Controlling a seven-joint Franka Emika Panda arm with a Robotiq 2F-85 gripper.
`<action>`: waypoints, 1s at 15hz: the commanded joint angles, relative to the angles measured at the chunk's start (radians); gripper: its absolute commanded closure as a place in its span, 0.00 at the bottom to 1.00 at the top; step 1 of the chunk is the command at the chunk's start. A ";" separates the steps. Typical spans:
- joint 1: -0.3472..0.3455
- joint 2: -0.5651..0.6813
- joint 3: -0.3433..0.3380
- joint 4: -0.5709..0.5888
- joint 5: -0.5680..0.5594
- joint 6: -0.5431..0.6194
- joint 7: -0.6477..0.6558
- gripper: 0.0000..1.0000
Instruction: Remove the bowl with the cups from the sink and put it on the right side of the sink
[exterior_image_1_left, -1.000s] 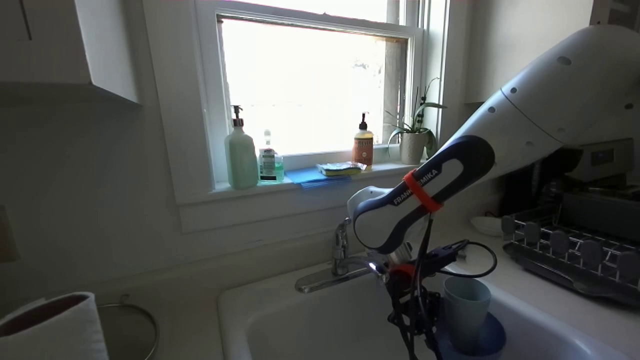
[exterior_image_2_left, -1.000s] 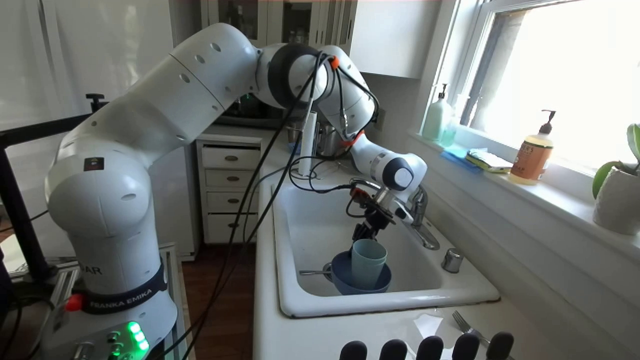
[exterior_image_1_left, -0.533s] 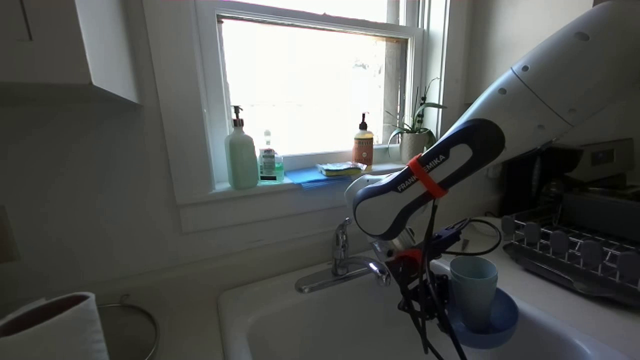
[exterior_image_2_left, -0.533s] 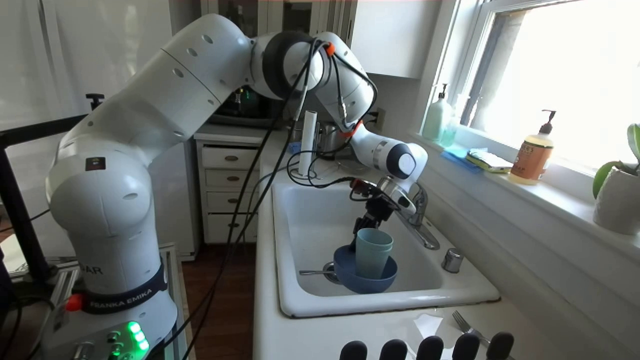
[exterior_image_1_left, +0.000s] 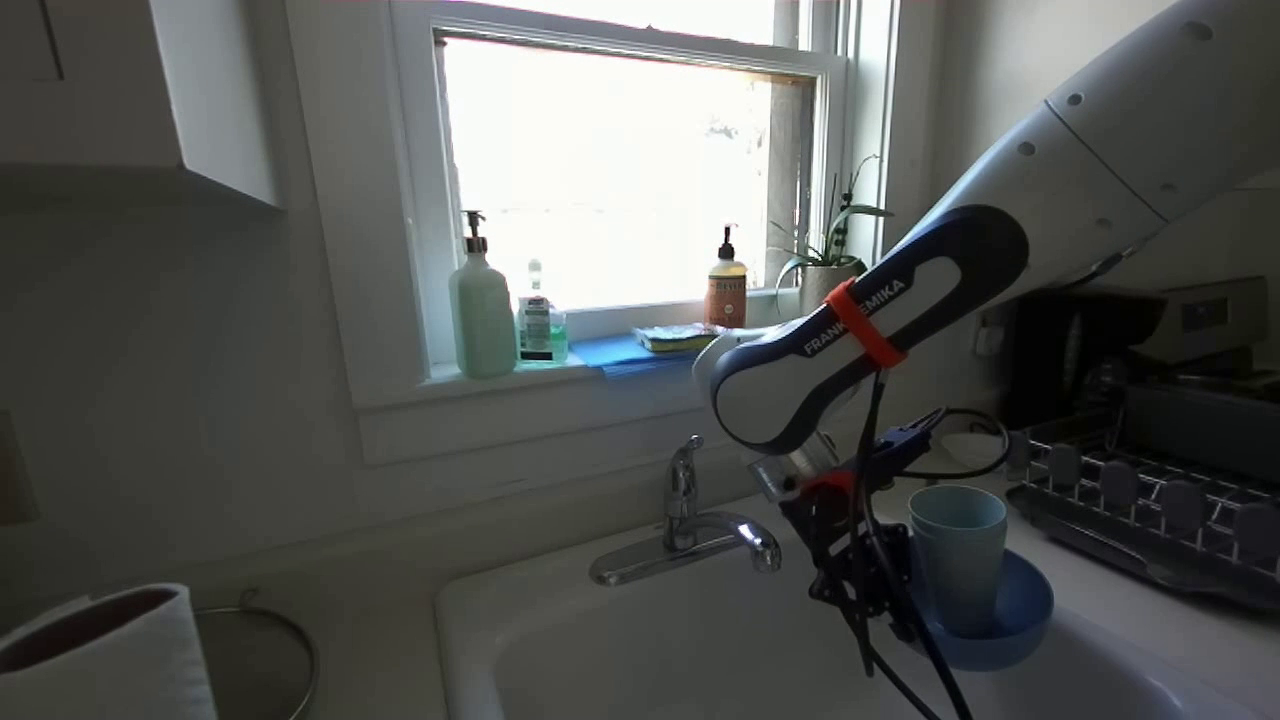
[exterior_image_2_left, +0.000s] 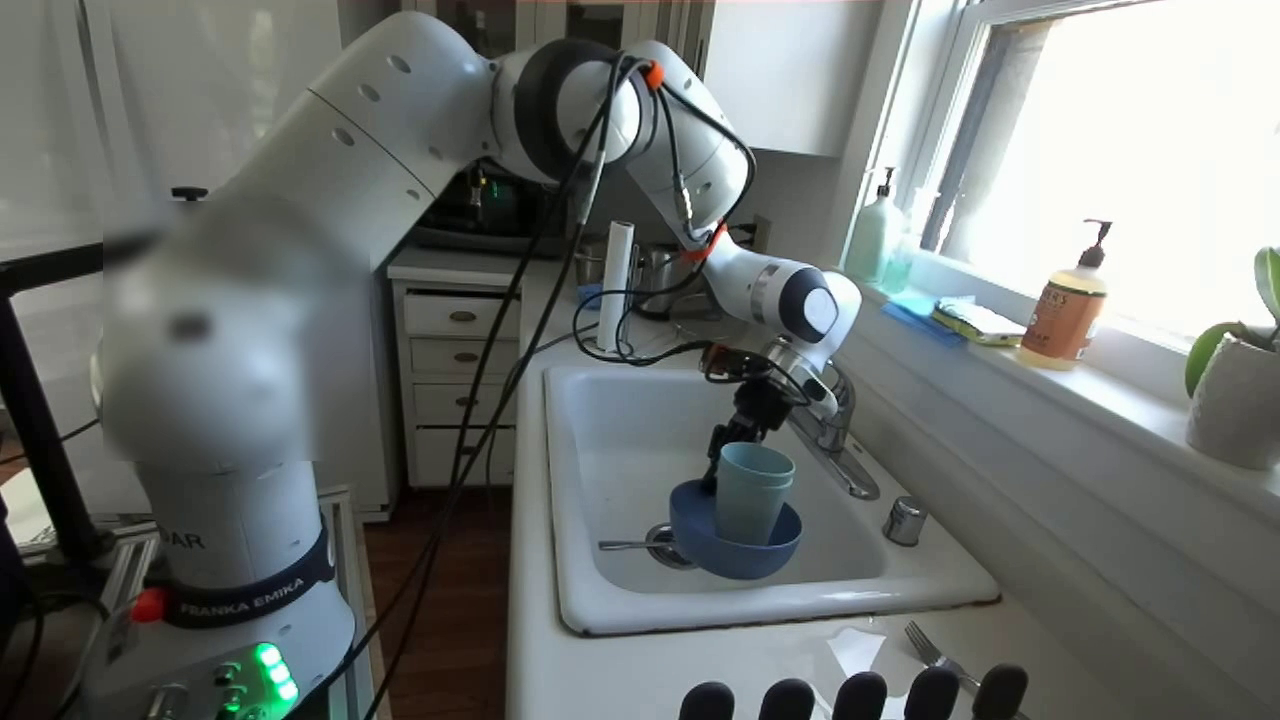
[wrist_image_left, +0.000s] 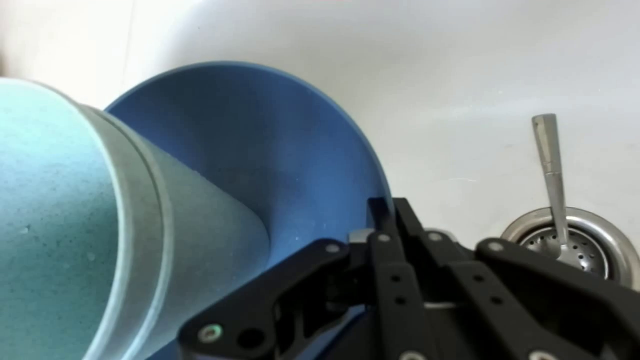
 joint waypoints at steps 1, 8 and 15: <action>-0.019 -0.078 0.014 -0.069 -0.013 -0.001 -0.036 0.99; -0.073 -0.163 0.011 -0.128 -0.007 0.011 -0.125 0.99; -0.156 -0.203 0.011 -0.174 0.004 0.083 -0.254 0.99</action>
